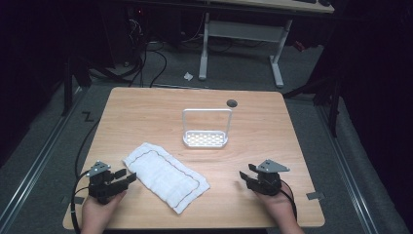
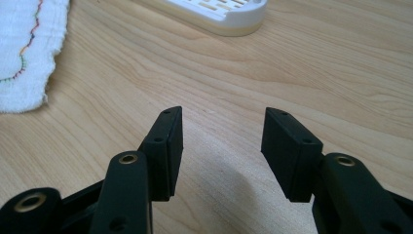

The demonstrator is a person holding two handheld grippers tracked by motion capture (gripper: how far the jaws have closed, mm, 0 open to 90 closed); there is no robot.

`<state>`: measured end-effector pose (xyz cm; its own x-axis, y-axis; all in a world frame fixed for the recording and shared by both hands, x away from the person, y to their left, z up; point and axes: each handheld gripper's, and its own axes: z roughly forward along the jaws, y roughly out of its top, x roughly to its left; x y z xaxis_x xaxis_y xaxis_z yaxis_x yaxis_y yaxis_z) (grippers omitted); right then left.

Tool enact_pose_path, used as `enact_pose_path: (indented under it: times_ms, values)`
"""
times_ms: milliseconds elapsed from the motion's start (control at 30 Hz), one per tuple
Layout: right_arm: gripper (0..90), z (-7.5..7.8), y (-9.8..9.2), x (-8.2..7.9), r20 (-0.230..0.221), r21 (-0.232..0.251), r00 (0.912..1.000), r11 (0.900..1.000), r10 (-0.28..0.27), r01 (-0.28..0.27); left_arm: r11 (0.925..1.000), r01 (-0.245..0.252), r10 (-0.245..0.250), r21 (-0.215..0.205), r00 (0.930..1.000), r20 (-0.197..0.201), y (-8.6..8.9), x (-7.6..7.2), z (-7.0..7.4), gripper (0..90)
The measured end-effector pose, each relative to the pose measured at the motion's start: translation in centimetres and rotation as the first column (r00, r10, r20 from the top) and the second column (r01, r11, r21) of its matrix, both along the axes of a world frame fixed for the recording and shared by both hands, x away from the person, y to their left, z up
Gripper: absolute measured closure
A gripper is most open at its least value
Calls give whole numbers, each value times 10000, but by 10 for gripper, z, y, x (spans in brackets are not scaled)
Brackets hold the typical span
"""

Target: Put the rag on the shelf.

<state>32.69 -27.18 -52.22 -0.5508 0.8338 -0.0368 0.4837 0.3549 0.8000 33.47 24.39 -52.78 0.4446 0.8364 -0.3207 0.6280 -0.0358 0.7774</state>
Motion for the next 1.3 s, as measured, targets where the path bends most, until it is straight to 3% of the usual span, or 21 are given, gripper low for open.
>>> enact_pose_path:
  times_ms: [100, 300, 467, 500, 533, 567, 600, 700, 733, 767, 800, 833, 867, 933, 967, 1033, 1067, 1100, 1133, 1200, 1300]
  values:
    - [499, -1, 2, -2, 13, -166, 9998, 9997, 196, -196, 9999, 20, -22, 169, 9999, 102, -2, -2, 1, 457]
    - [495, 0, 0, -3, -39, -9, 10000, 10000, 58, -58, 9989, 270, -273, 374, 9996, 76, -8, -1, -1, 452]
    - [498, -2, 1, 0, -181, 46, 9998, 10000, 23, -22, 9981, 582, -581, 190, 9983, -56, -12, -2, -2, 439]
    - [499, -2, 2, 1, -188, 24, 9998, 10000, 40, -39, 9925, 1203, -1208, -230, 9924, -247, -21, -3, -2, 405]
    - [500, -3, 3, 1, -201, 27, 9998, 10000, 42, -41, 9925, 1203, -1208, -230, 9924, -247, -21, -3, -2, 373]
    - [504, -3, 3, 1, -188, 16, 9998, 10000, 70, -70, 9880, 1537, -1539, -149, 9880, -140, -30, -6, 0, 368]
    - [505, -3, 4, 2, -175, 17, 9998, 9999, 107, -106, 9734, 2291, -2291, 1, 9733, 122, -53, -14, 4, 354]
    - [505, -2, 6, 2, -168, -7, 9998, 9999, 142, -142, 9418, 3324, -3341, 497, 9420, 313, -90, -28, 8, 335]
    - [506, -2, 6, 2, -169, -31, 9997, 9999, 164, -164, 9418, 3324, -3341, 497, 9420, 313, -90, -28, 8, 337]
    - [505, -2, 7, 1, -174, -39, 9997, 9998, 176, -177, 9308, 3602, -3623, 631, 9317, 261, -100, -32, 8, 346]
    - [506, -2, 7, 1, -168, -37, 9997, 9998, 182, -183, 9124, 3977, -4012, 969, 9158, 195, -117, -37, 6, 356]
    - [506, -2, 7, 1, -153, -32, 9997, 9998, 193, -193, 9032, 4108, -4160, 1242, 9092, 182, -123, -39, 5, 368]
    - [505, -2, 7, 0, -163, 0, 9997, 9998, 189, -189, 9032, 4108, -4160, 1242, 9092, 182, -123, -39, 5, 380]
    - [506, -2, 7, 0, -164, 10, 9996, 9997, 228, -228, 8896, 4215, -4308, 1758, 9023, 169, -132, -41, 2, 397]
    - [506, -2, 7, 0, -174, 1, 9995, 9997, 250, -250, 8821, 4205, -4306, 2122, 9025, 17, -139, -41, -1, 415]
    - [505, -3, 7, 0, -208, 15, 9994, 9996, 271, -271, 8826, 4149, -4241, 2211, 9056, -62, -141, -40, -2, 466]
    - [505, -3, 7, 0, -208, 15, 9994, 9996, 271, -271, 8877, 4033, -4125, 2221, 9109, -51, -141, -40, -3, 466]
    - [505, -3, 8, 1, -236, 1, 9993, 9996, 274, -274, 8981, 3803, -3882, 2211, 9215, -83, -140, -37, -3, 595]
    - [506, -3, 8, 1, -214, -37, 9993, 9996, 294, -295, 9003, 3714, -3797, 2267, 9251, -79, -140, -37, -3, 623]
    - [508, -3, 9, 1, -226, -119, 9994, 9995, 274, -277, 8973, 3648, -3763, 2485, 9265, -13, -140, -37, -4, 744]
    - [510, -3, 10, 1, -232, -130, 9993, 9994, 308, -311, 8977, 3711, -3795, 2377, 9251, -108, -140, -36, -4, 828]
